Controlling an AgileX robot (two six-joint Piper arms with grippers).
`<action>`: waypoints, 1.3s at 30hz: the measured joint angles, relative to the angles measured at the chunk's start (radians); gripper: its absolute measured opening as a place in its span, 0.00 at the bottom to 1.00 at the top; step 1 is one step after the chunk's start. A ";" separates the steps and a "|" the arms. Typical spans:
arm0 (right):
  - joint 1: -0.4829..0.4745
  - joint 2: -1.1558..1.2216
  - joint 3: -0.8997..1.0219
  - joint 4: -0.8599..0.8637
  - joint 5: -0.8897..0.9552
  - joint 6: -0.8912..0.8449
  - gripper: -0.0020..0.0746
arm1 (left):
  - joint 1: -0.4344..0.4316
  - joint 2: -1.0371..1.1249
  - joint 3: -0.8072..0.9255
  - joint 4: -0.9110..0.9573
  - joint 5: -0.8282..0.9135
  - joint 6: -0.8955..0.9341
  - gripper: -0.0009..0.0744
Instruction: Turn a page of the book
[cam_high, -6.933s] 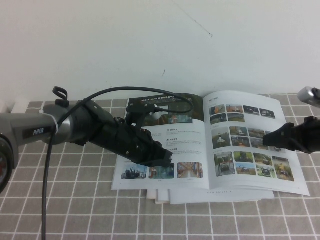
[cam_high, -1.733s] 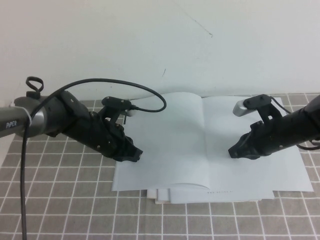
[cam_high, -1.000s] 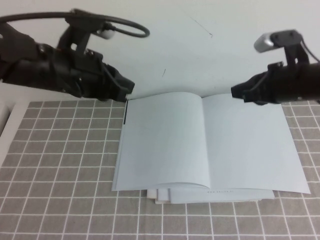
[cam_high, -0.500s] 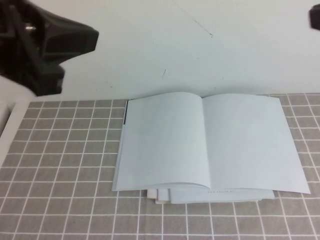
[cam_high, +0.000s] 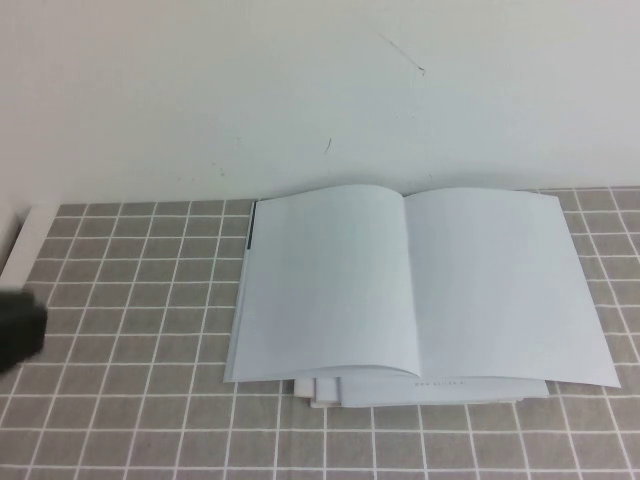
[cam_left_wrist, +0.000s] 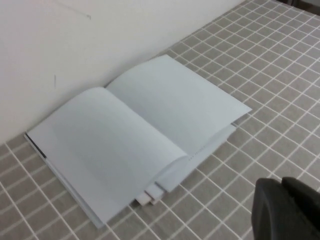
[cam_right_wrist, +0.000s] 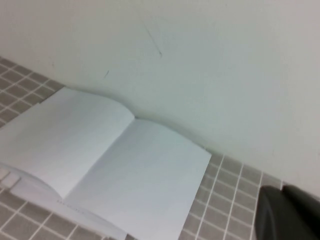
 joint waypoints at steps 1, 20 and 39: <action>0.000 -0.041 0.037 -0.005 0.011 0.011 0.02 | 0.000 -0.027 0.044 0.002 0.000 -0.016 0.01; 0.000 -0.223 0.510 0.004 -0.157 0.081 0.02 | 0.000 -0.373 0.747 -0.057 -0.717 -0.091 0.01; 0.000 -0.223 0.660 0.010 -0.169 0.081 0.02 | 0.000 -0.374 0.747 -0.058 -0.742 -0.091 0.01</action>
